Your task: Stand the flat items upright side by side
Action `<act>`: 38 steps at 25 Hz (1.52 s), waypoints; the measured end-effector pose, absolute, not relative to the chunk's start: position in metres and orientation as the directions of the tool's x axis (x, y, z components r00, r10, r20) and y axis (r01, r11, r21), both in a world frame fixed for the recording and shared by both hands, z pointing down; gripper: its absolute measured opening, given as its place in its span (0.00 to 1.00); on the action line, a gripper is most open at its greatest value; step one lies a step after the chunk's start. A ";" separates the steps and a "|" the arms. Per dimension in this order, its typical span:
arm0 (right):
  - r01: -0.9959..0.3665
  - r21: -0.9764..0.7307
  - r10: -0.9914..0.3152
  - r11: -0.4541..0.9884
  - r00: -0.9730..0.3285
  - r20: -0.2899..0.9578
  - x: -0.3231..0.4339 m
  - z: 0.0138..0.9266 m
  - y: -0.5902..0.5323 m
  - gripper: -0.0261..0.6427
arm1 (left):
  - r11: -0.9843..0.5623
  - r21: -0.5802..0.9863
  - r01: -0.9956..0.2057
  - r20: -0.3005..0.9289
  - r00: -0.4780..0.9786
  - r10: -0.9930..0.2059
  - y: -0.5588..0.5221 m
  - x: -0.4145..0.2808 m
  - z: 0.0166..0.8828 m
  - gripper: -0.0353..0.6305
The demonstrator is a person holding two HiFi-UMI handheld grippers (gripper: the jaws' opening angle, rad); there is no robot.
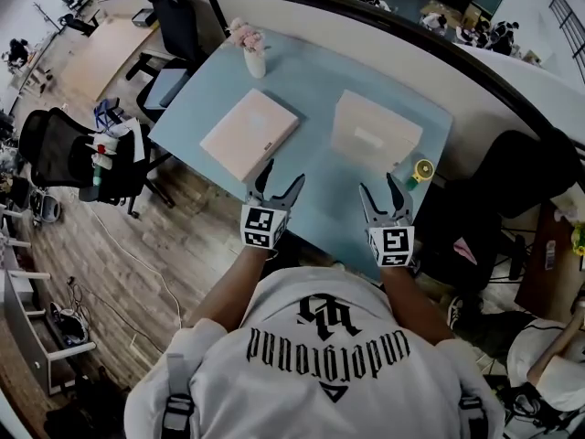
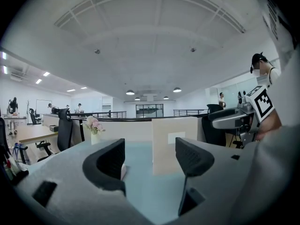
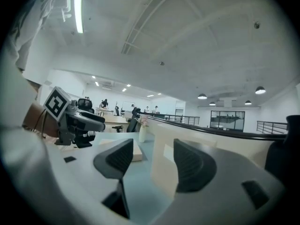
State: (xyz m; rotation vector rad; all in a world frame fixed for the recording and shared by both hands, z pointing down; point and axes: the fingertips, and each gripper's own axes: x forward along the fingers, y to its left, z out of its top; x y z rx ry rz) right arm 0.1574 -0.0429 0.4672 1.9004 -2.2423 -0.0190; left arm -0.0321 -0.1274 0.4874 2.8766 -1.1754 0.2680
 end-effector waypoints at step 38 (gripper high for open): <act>-0.956 -0.237 -0.815 -0.171 0.002 0.580 -0.094 0.652 -0.311 0.49 | -0.930 0.170 -0.327 0.534 0.823 -0.192 -0.443 -0.214 0.634 0.59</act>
